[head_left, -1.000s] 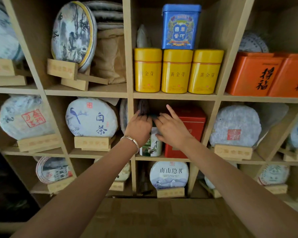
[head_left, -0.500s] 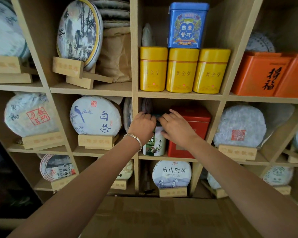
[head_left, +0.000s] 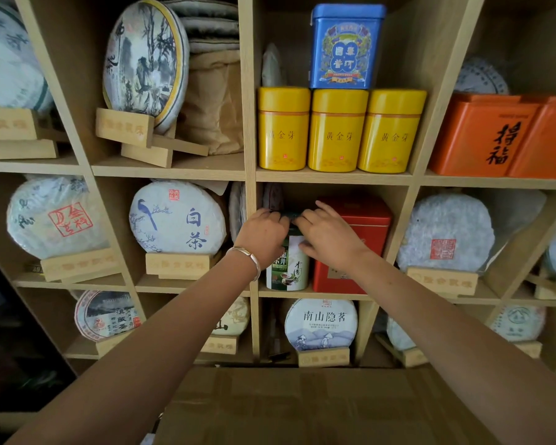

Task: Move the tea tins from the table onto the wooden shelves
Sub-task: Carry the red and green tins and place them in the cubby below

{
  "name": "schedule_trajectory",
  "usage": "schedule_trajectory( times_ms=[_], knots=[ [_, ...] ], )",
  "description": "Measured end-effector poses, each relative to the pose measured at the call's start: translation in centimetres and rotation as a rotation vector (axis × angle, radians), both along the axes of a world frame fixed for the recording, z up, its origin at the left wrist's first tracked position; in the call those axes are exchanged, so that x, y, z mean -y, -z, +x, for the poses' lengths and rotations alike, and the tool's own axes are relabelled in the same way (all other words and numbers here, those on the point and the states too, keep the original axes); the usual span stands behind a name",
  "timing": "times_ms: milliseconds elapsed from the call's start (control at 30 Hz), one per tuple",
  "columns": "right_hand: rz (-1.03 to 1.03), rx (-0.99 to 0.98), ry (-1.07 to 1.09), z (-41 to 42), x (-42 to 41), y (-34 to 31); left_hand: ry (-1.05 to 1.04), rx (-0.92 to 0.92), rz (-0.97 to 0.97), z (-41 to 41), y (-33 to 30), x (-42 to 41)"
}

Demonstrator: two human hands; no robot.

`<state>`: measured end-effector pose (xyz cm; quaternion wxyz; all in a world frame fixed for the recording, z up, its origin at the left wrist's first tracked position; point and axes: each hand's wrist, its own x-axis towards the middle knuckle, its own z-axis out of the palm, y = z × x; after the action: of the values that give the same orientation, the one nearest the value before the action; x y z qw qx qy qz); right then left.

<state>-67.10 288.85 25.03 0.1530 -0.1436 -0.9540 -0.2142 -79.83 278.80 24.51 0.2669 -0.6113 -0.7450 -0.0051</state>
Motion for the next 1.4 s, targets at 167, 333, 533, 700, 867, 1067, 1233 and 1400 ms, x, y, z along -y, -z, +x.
schedule_trajectory(
  times_ms=[167, 333, 533, 700, 867, 1067, 1233, 1400],
  knots=[
    [-0.044, -0.029, -0.027, 0.37, -0.37, 0.01, 0.026, -0.007, -0.007, -0.43, -0.06, 0.19],
    [-0.064, -0.042, -0.038, 0.34, -0.51, -0.18, 0.030, -0.016, -0.006, -0.53, 0.00, 0.23],
    [-0.058, -0.037, -0.038, 0.10, -0.56, -0.34, 0.011, -0.021, -0.027, -0.54, 0.03, -0.02],
    [-0.050, -0.041, -0.040, -0.08, -0.56, -0.18, 0.010, -0.026, -0.045, -0.64, -0.16, -0.23],
    [-0.048, -0.054, -0.044, -0.14, -0.51, 0.01, 0.004, -0.007, -0.027, -0.65, 0.03, -0.24],
    [-0.037, -0.064, -0.040, 0.01, -0.51, -0.08, 0.015, -0.013, -0.016, -0.69, 0.09, -0.11],
    [-0.040, -0.066, -0.026, 0.12, -0.43, -0.28, 0.022, -0.013, -0.025, -0.61, -0.06, -0.04],
    [-0.036, -0.056, -0.020, 0.12, -0.26, -0.33, 0.022, 0.000, -0.032, -0.58, -0.22, 0.01]
  ],
)
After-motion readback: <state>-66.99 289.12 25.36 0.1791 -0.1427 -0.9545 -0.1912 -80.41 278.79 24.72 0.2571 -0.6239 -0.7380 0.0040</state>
